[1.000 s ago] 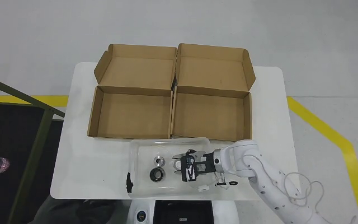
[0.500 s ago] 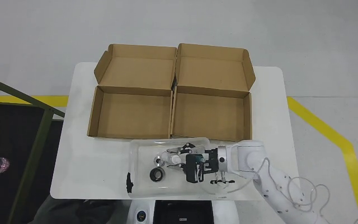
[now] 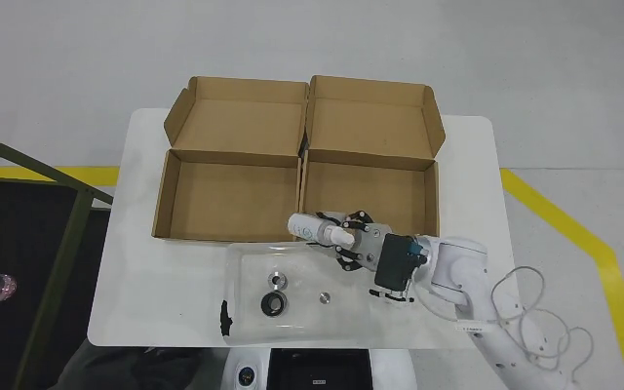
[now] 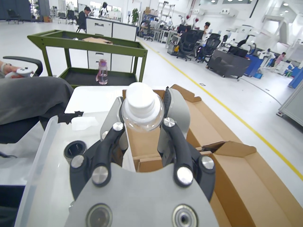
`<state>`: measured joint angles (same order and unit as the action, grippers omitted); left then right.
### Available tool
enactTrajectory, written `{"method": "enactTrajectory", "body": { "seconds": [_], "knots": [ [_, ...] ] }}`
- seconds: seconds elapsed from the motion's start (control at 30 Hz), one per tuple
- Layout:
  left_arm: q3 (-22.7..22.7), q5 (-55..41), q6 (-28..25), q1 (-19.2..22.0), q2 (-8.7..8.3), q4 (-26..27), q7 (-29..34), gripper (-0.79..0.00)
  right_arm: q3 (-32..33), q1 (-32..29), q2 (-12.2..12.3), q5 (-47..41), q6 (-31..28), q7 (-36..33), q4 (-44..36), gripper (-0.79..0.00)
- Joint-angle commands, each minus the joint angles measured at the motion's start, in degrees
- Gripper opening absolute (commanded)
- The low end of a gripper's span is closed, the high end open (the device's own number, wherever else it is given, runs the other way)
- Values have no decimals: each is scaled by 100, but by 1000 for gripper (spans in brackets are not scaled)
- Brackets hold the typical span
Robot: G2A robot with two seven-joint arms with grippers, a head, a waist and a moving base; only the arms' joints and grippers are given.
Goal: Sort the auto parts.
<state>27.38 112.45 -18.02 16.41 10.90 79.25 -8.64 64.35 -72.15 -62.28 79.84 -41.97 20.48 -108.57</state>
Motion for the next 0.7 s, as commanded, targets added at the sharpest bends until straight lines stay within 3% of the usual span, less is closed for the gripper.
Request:
{"method": "enactTrajectory", "body": {
  "seconds": [0.0, 0.53, 0.67],
  "knots": [
    [0, 0, 0, 0, 0, 0, 0, 0, 88, -38, 4, -32, 77, 182, -14, -785],
    [0, 0, 0, 0, 0, 0, 0, 0, 282, -65, -52, -241, 594, 1394, 82, -785],
    [0, 0, 0, 0, 0, 0, 0, 0, 272, 27, -63, -152, 600, 1304, 236, -785]
  ]
}}
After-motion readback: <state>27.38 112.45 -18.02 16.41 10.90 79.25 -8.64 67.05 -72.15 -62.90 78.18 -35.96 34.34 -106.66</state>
